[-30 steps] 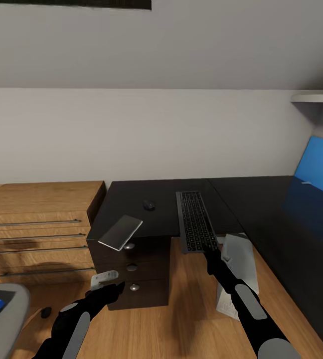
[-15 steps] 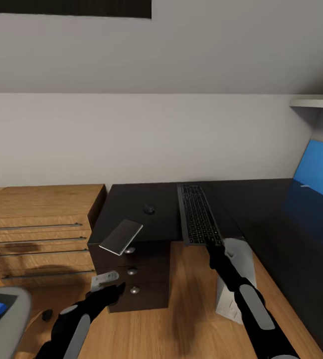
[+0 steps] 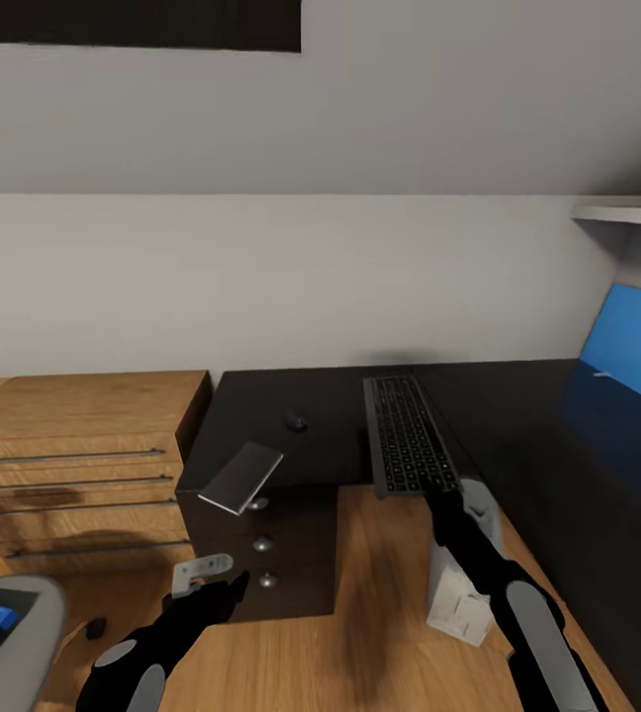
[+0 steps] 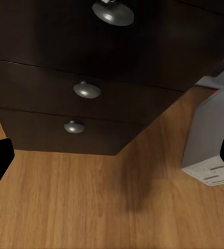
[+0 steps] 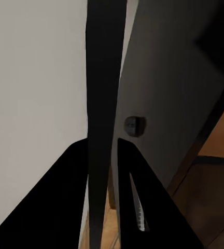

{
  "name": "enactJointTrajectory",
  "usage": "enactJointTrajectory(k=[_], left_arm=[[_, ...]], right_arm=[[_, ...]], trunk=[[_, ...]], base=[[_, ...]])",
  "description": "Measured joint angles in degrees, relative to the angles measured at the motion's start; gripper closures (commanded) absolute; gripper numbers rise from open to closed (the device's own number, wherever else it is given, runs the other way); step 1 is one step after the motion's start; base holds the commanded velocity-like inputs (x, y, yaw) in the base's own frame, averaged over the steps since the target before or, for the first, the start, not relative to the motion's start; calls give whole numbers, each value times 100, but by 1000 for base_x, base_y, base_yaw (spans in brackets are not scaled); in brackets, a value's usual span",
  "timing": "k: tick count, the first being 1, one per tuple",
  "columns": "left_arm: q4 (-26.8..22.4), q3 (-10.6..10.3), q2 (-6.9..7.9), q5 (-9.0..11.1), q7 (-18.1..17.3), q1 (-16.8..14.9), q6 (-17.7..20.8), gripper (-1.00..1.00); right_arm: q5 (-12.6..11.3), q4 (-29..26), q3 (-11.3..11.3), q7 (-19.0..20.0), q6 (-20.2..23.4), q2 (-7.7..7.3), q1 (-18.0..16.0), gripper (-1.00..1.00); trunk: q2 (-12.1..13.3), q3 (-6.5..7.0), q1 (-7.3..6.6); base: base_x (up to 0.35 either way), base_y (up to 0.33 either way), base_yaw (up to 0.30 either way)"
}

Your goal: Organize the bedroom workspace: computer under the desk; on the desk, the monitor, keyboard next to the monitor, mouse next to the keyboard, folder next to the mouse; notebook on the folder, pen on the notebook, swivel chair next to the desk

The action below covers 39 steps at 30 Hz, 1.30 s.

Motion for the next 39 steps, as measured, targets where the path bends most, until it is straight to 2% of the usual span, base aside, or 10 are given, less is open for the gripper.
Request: enactJointTrajectory(k=[17,24,31,39], left_arm=[[-12,6,0,8,-6,7,13,-100],[-2,21,9,26,-3,7,26,-100],[102,16,16,12,-8,6,23,-100],[119,7,11,8,-8,6,33,-100]], right_arm=[[39,-150,2,-61,49,-36,84,100],[49,-140,-4,-55,30,-37,85,100],[68,-127,-2,-54,25,-32,86,100],[68,-124,-4,-52,23,-37,86,100]], trunk=[[682,305,-370],[684,306,-373],[684,306,-374],[684,306,-374]], base=[[-313,69,0],[-193,124,-67],[-15,27,-242],[-1,250,-262]])
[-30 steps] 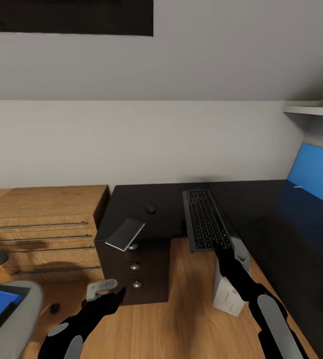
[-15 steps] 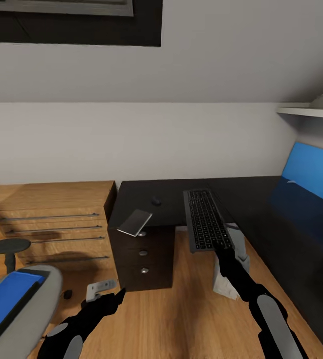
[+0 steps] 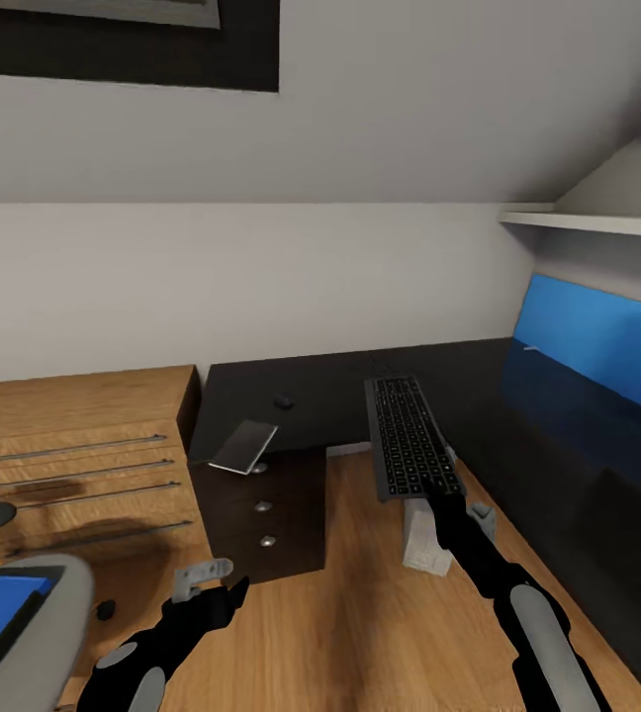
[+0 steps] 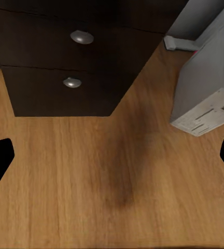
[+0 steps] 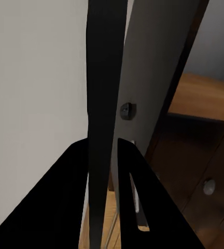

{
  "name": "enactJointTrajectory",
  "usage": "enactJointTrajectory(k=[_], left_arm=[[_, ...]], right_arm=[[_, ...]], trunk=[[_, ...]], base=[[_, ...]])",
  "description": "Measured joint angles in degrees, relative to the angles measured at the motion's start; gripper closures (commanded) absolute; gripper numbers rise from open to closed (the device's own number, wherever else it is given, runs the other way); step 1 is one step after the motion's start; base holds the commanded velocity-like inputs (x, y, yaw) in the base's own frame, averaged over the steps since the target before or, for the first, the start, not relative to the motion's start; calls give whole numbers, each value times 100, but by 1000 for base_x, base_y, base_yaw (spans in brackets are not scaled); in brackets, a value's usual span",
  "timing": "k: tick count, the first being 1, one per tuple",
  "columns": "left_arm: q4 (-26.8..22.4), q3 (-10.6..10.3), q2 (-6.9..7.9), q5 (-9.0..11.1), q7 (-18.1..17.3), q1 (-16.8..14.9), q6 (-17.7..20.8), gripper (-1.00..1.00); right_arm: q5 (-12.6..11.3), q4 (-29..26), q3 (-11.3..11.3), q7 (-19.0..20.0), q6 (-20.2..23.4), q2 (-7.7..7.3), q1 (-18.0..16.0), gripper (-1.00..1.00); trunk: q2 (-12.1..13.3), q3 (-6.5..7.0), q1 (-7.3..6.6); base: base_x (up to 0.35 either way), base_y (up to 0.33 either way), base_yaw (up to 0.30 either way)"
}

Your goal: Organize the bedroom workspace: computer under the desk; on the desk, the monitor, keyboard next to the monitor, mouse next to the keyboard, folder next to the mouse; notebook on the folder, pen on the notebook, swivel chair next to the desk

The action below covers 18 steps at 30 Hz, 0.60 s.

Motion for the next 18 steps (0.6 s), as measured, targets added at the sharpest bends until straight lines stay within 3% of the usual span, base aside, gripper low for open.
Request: enactJointTrajectory(k=[4,11,18], left_arm=[[3,-2,-2,2,0,0,-1,-100],[118,-7,0,-1,4,0,-15,-100],[167,-19,-3,1,-8,0,-1,-100]], right_arm=[[-4,-1,2,1,0,0,0,100],[6,8,2,-2,2,15,0,100],[3,14,-4,-9,0,7,0,100]], trunk=[[0,0,0],[0,0,0],[0,0,1]], base=[[0,228,-263],[-13,49,-263],[-93,242,-263]])
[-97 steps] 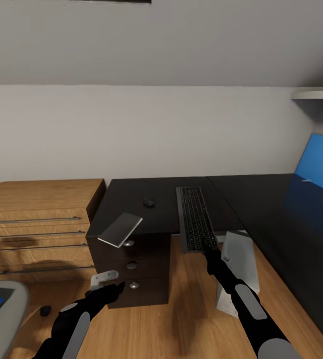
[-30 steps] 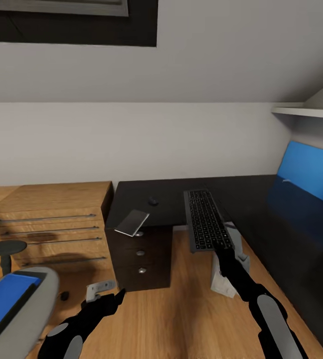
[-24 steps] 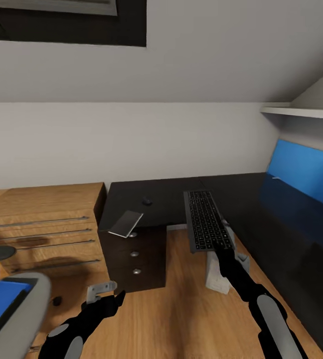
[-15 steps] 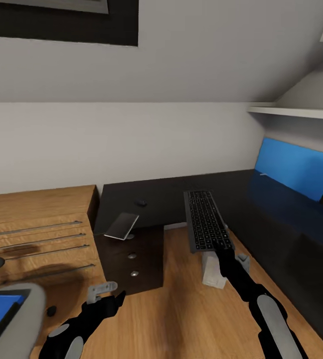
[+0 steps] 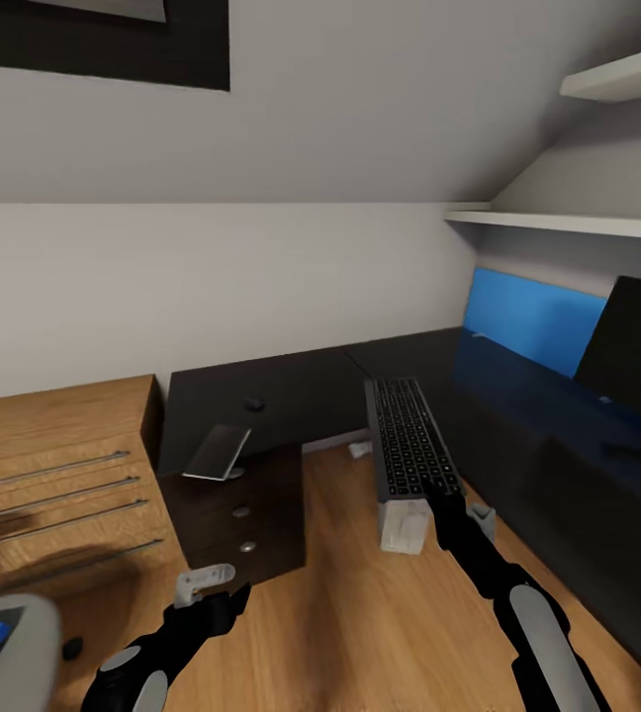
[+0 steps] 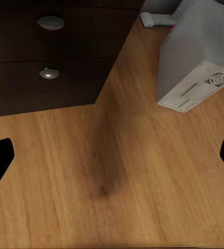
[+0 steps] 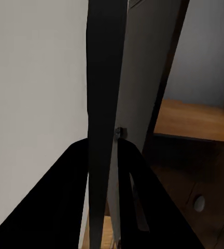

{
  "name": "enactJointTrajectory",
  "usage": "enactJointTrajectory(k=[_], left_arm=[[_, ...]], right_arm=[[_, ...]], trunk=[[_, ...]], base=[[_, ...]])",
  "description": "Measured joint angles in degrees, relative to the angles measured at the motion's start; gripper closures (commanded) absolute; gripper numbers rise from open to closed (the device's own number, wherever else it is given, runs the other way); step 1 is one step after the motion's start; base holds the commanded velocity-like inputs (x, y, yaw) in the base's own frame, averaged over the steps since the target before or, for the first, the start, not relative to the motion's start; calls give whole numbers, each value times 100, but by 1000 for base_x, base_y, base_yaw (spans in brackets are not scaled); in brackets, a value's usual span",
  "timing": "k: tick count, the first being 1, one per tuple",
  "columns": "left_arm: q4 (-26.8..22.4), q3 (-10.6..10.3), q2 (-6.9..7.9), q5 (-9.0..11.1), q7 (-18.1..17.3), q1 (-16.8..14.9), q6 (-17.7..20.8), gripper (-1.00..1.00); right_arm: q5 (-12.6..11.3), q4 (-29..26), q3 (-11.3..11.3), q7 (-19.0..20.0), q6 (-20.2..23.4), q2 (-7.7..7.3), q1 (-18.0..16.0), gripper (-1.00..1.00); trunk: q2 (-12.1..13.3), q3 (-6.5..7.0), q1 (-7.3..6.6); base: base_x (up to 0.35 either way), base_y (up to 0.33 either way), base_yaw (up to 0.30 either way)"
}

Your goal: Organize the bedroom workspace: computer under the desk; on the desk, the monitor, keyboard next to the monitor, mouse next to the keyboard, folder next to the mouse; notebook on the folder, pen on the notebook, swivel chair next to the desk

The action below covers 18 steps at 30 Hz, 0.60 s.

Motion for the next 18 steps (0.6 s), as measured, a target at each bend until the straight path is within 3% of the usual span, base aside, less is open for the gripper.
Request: enactJointTrajectory(k=[18], left_arm=[[1,-7,-9,-1,-5,0,1,-100]], right_arm=[[-1,5,-21,-31,-141,8,0,100]], trunk=[[0,0,0]], base=[[-110,286,-264]])
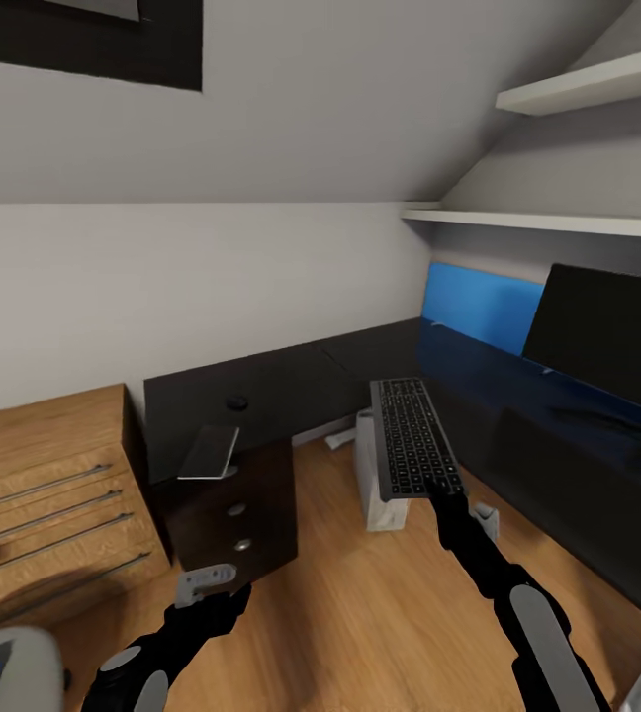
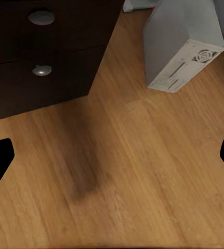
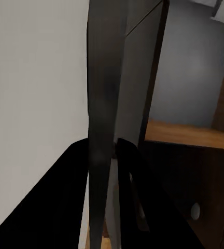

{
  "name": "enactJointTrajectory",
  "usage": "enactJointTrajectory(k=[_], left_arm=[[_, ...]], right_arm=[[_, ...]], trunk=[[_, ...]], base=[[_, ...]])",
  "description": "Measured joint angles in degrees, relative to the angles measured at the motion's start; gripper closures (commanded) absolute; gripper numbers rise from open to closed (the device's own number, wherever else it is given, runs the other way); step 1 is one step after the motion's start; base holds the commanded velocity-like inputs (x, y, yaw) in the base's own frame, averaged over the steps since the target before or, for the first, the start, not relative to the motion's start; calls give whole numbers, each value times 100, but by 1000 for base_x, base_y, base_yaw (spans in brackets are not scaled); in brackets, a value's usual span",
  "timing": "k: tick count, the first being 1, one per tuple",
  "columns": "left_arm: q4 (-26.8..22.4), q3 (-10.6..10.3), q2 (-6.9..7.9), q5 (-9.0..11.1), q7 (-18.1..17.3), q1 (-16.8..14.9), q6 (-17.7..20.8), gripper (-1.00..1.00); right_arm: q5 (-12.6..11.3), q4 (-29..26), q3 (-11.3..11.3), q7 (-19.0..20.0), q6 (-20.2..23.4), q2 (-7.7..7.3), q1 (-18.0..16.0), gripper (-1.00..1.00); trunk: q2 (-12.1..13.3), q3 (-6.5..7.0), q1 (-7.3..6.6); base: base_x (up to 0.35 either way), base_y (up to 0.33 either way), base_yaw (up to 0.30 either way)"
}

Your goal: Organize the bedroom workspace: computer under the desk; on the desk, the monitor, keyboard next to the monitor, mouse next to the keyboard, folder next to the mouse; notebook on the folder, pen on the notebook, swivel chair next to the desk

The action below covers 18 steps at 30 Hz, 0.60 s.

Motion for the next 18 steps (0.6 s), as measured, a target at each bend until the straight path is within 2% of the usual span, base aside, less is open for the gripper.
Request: enactJointTrajectory(k=[11,16,18], left_arm=[[1,-14,0,-1,-11,0,-10,-100],[0,-349,13,-9,-2,0,-9,-100],[0,-424,15,-13,1,0,-9,-100]], right_arm=[[21,0,12,5,-213,-4,0,100],[72,-2,16,5,-328,-2,0,100],[110,0,17,6,-343,4,0,100]], trunk=[[0,0,-1],[0,0,1],[0,0,1]], base=[[-15,30,-265],[-164,131,-269],[-234,205,-270]])
